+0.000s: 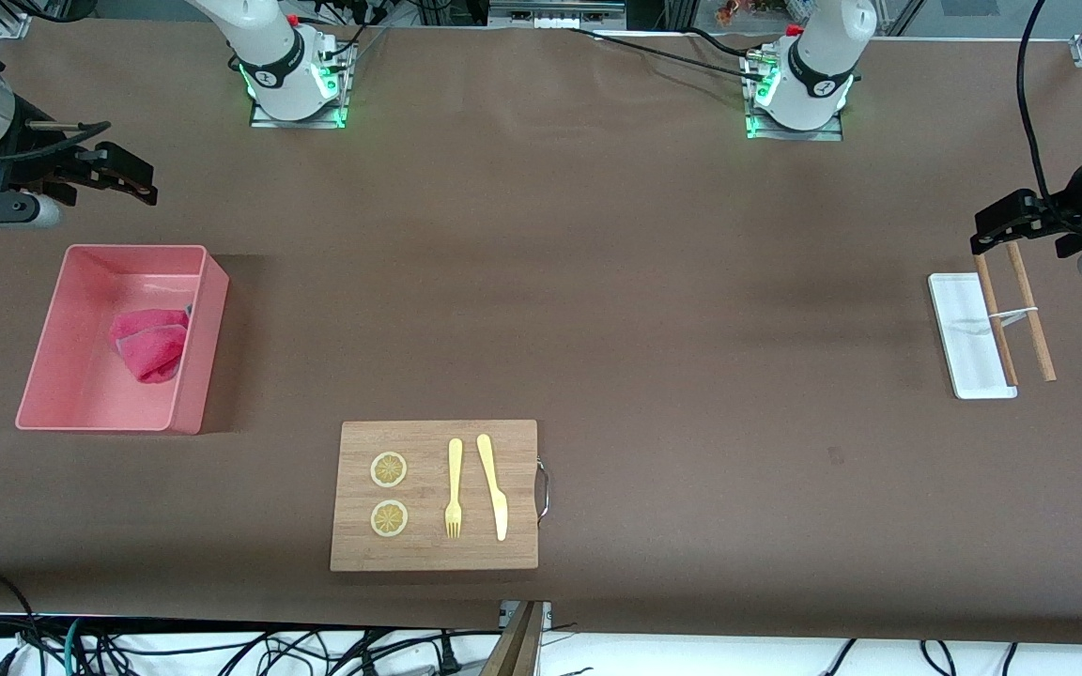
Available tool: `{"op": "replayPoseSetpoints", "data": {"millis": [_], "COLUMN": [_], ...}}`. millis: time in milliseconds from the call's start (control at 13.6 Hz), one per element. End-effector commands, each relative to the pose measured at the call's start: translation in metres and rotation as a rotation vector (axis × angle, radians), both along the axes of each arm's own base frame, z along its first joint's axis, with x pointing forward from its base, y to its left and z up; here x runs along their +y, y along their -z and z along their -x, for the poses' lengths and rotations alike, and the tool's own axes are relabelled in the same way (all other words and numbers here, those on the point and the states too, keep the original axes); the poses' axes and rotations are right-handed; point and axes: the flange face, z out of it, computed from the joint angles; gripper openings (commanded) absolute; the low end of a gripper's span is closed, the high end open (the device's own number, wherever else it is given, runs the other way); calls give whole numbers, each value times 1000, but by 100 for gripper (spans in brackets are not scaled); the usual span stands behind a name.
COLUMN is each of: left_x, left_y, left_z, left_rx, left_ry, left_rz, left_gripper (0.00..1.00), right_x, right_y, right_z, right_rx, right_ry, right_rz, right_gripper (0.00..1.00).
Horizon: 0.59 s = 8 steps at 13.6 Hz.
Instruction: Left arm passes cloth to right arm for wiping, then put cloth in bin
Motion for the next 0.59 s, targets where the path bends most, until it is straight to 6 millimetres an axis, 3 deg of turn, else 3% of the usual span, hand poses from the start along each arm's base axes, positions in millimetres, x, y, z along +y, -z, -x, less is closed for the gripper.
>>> {"op": "replayPoseSetpoints", "data": {"millis": [0, 514], "left_x": [1, 0], "left_y": [-6, -6], "left_z": [-6, -6], "left_rx": [-6, -6], "left_ry": [14, 14], "left_rz": [-24, -24], "left_gripper": [100, 100], "right_x": [-26, -28], "right_y": [-4, -5], "right_z": [8, -3], "right_rx": [-3, -4], "right_ry": [78, 82], "right_rz": [11, 20], "right_gripper": [100, 100]}}
